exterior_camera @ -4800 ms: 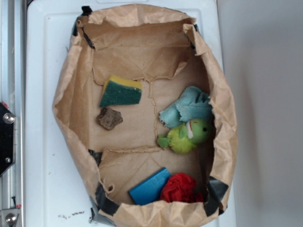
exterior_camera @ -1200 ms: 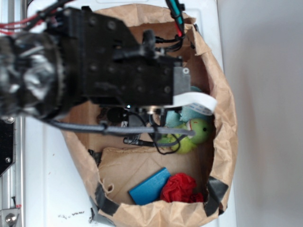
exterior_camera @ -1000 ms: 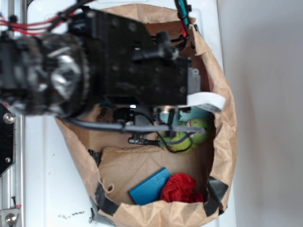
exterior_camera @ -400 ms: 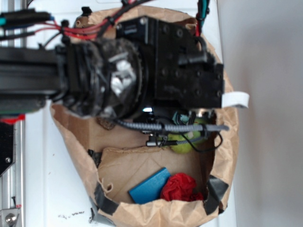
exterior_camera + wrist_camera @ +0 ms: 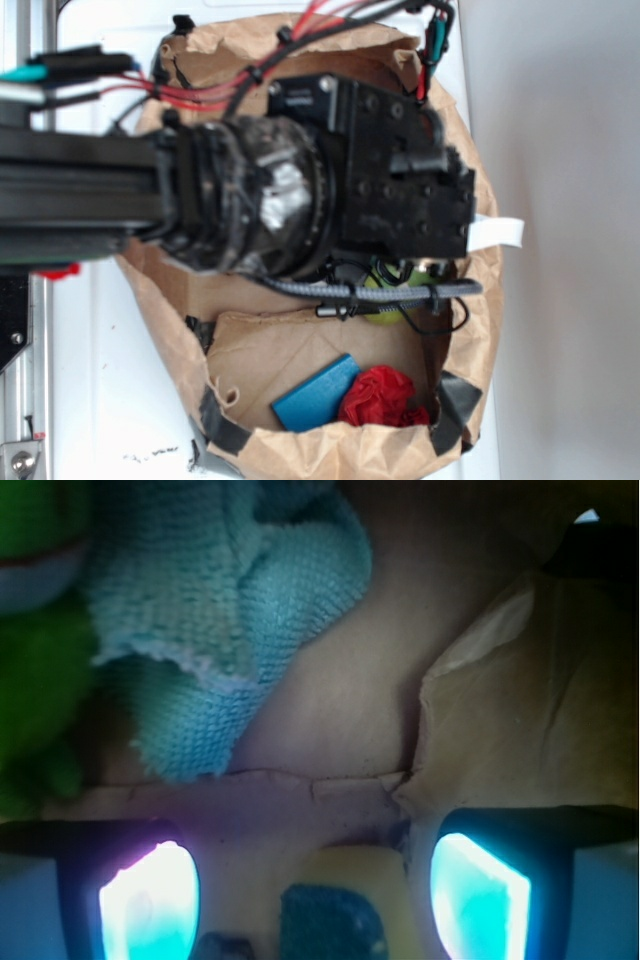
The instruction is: Grab the green sponge.
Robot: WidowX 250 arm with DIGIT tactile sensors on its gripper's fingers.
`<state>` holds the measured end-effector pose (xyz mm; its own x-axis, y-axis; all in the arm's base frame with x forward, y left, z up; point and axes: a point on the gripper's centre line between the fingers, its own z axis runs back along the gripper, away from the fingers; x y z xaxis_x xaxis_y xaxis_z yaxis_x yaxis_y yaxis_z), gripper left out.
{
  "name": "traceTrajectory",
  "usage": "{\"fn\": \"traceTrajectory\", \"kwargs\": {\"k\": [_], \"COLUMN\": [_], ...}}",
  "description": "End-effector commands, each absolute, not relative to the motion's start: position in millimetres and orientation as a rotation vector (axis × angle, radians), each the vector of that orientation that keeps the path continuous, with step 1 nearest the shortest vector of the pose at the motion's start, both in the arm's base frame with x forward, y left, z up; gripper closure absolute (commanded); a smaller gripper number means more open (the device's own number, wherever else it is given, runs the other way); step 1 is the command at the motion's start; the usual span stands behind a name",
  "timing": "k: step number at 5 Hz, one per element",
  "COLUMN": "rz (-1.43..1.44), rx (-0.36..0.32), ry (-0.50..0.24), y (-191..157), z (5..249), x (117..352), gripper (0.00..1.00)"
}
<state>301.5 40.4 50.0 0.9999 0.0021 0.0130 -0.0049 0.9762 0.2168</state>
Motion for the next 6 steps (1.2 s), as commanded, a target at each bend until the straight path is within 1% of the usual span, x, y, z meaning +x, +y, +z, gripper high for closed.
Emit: {"fn": "traceTrajectory", "kwargs": {"k": [1,2,3,4,6], "rz": [-0.021,-0.025,-0.038,-0.041,-0.059], "rx": [0.28,0.296,0.35,0.376,0.402], "ry": [-0.035,-0.031,-0.044,-0.035,-0.012], "y": [37.4,37.6,38.6,39.6,41.8], "z": [41.3,37.0,27.5,21.1,15.4], "x": [305.2,304.6,300.2,298.7,290.6], "gripper": [0.0,0.0,0.0,0.0,0.0]}}
